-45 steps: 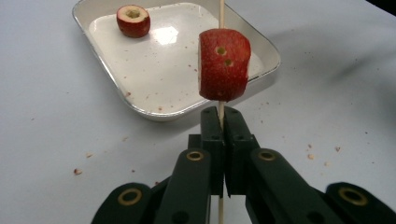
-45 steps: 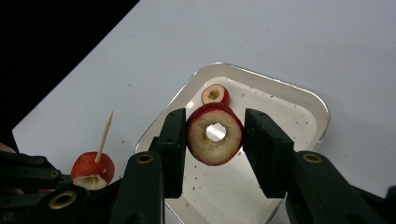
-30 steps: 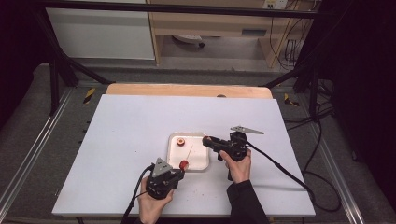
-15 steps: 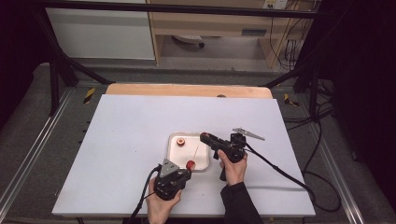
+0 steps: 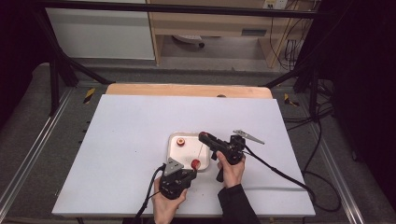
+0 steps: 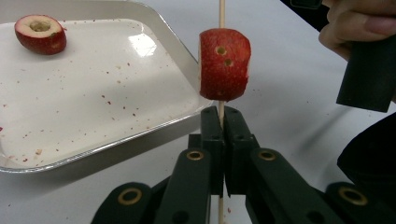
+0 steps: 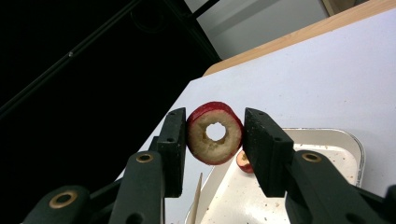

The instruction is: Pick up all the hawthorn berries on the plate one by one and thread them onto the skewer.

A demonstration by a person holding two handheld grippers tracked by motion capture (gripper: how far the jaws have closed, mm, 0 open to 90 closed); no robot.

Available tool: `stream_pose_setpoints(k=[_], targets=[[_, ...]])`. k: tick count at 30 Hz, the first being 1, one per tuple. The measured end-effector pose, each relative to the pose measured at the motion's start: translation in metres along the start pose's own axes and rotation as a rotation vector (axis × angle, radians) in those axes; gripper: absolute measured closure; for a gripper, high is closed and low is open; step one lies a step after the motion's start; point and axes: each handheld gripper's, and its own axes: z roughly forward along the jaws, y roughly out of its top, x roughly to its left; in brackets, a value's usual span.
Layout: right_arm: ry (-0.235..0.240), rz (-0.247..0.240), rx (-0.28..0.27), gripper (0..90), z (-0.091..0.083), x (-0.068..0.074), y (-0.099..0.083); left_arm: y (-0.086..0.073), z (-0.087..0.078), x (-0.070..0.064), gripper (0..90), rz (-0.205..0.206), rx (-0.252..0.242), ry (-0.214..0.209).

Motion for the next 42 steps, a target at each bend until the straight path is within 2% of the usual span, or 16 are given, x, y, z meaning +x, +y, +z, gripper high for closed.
stream_pose_setpoints(k=[5,25,32,36,40,42], targets=[[0.006,0.002,-0.002,60.9,-0.0002,0.0006,-0.0005,0.0004,0.0000,0.0005,88.1,-0.016,-0.009,-0.003],[0.025,0.006,0.008,60.9,-0.0005,0.0012,-0.0021,0.0009,0.0009,0.0028,88.2,-0.020,-0.011,0.003],[0.033,-0.020,0.024,61.0,-0.0007,0.0016,-0.0053,0.0014,0.0013,0.0038,88.3,-0.045,-0.004,-0.007],[0.039,-0.048,0.036,61.0,-0.0036,0.0022,-0.0035,0.0002,0.0015,0.0040,88.3,-0.055,-0.019,-0.032],[0.046,-0.085,0.037,61.1,-0.0071,0.0030,-0.0005,-0.0002,-0.0004,0.0053,88.3,-0.094,-0.040,-0.090],[0.071,-0.093,0.021,61.1,-0.0081,0.0043,-0.0006,-0.0009,-0.0002,0.0062,88.3,-0.115,-0.056,-0.108]])
